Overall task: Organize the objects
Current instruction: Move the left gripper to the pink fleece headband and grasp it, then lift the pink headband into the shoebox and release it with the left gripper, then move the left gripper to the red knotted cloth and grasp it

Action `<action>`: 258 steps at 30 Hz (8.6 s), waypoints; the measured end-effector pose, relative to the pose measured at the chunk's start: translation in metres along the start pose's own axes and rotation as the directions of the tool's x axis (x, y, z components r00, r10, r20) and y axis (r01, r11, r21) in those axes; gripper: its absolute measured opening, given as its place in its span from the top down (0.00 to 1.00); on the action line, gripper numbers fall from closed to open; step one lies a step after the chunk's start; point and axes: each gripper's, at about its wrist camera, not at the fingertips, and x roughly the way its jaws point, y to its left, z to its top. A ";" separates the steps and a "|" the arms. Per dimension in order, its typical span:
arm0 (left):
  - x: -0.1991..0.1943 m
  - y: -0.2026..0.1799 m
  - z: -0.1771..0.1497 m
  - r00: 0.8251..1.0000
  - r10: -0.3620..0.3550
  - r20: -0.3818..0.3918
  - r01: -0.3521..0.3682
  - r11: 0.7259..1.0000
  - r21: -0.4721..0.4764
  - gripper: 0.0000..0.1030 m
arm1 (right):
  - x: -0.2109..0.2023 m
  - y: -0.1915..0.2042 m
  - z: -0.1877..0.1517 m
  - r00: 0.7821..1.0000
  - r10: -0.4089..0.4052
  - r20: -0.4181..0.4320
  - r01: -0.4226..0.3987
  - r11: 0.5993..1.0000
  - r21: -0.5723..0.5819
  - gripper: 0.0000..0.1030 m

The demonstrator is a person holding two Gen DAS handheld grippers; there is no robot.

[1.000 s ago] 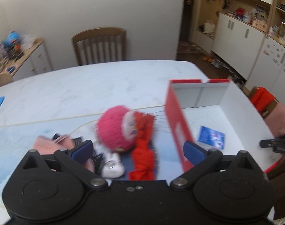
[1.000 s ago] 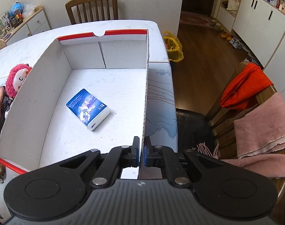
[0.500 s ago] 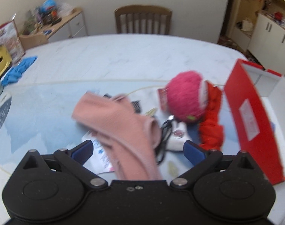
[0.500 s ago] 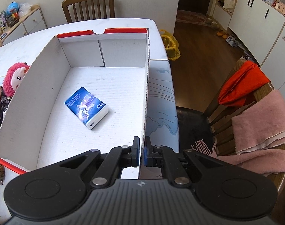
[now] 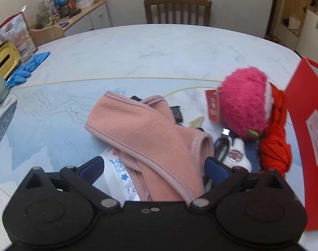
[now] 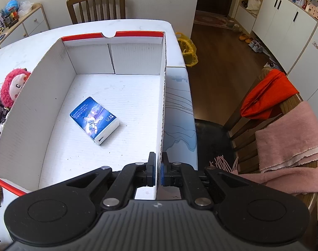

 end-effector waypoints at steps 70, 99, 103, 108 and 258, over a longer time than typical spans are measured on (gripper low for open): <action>-0.184 -0.181 0.086 0.815 -0.502 0.291 0.341 0.820 0.460 0.92 | 0.007 -0.012 0.002 0.996 0.082 0.028 -0.081 0.996 -0.027 0.96; -0.058 -0.319 0.065 0.840 -0.541 0.053 0.430 0.720 0.545 0.91 | 0.011 -0.015 0.004 0.993 0.119 0.024 -0.118 0.993 -0.014 0.96; -0.039 -0.323 0.063 0.858 -0.513 0.016 0.423 0.723 0.546 0.91 | 0.011 -0.016 0.004 0.992 0.122 0.020 -0.122 0.992 -0.015 0.96; -0.014 -0.330 0.062 0.878 -0.475 -0.055 0.428 0.729 0.535 0.91 | 0.011 -0.016 0.004 0.992 0.124 0.019 -0.123 0.992 -0.016 0.96; -0.003 -0.111 -0.020 0.952 -0.306 -0.001 0.294 0.914 0.281 0.74 | -0.015 -0.001 -0.016 0.998 0.066 -0.020 -0.066 0.998 -0.004 0.96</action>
